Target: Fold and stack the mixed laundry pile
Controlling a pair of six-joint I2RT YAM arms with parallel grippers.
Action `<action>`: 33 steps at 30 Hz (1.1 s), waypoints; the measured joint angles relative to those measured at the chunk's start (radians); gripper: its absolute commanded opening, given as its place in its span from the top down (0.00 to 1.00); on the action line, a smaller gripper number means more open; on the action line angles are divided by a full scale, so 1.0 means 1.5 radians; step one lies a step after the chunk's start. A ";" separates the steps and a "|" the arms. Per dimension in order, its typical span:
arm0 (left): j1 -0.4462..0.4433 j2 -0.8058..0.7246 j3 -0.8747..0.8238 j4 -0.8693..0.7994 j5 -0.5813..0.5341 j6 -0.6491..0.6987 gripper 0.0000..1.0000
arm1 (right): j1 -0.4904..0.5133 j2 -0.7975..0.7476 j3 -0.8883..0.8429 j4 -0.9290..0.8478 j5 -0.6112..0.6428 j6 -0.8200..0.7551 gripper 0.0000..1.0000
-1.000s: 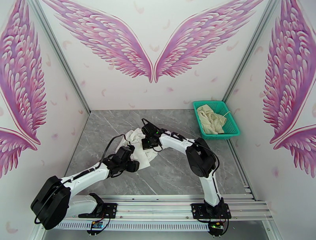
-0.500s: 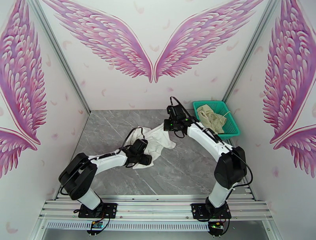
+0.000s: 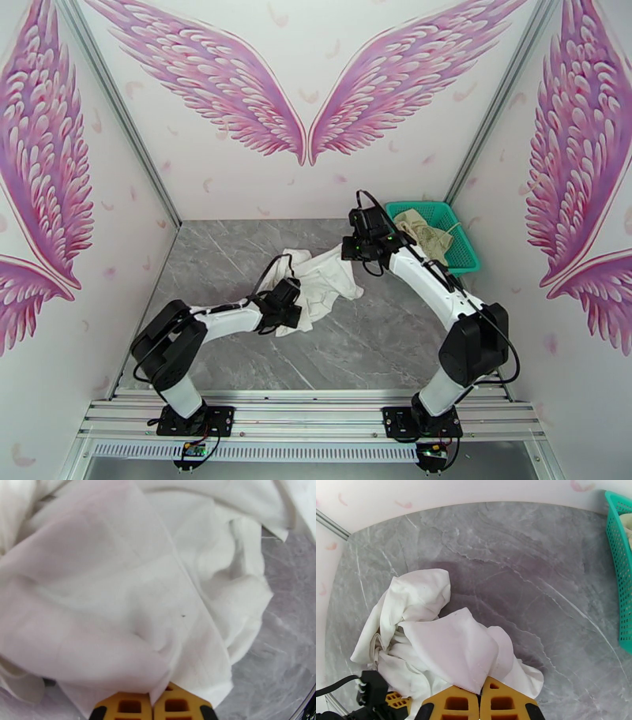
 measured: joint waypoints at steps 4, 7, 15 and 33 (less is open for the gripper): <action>0.038 -0.191 0.002 0.004 0.009 0.040 1.00 | -0.027 -0.011 0.074 -0.018 0.001 -0.010 1.00; 0.095 -0.317 0.038 -0.019 0.031 0.072 1.00 | -0.044 -0.029 0.142 -0.027 0.008 -0.018 1.00; 0.190 -0.494 0.199 -0.152 0.075 0.164 1.00 | -0.059 -0.119 0.260 -0.031 0.042 -0.037 1.00; 0.190 -0.407 0.774 -0.386 0.025 0.313 1.00 | -0.059 -0.312 0.337 -0.050 0.058 -0.037 1.00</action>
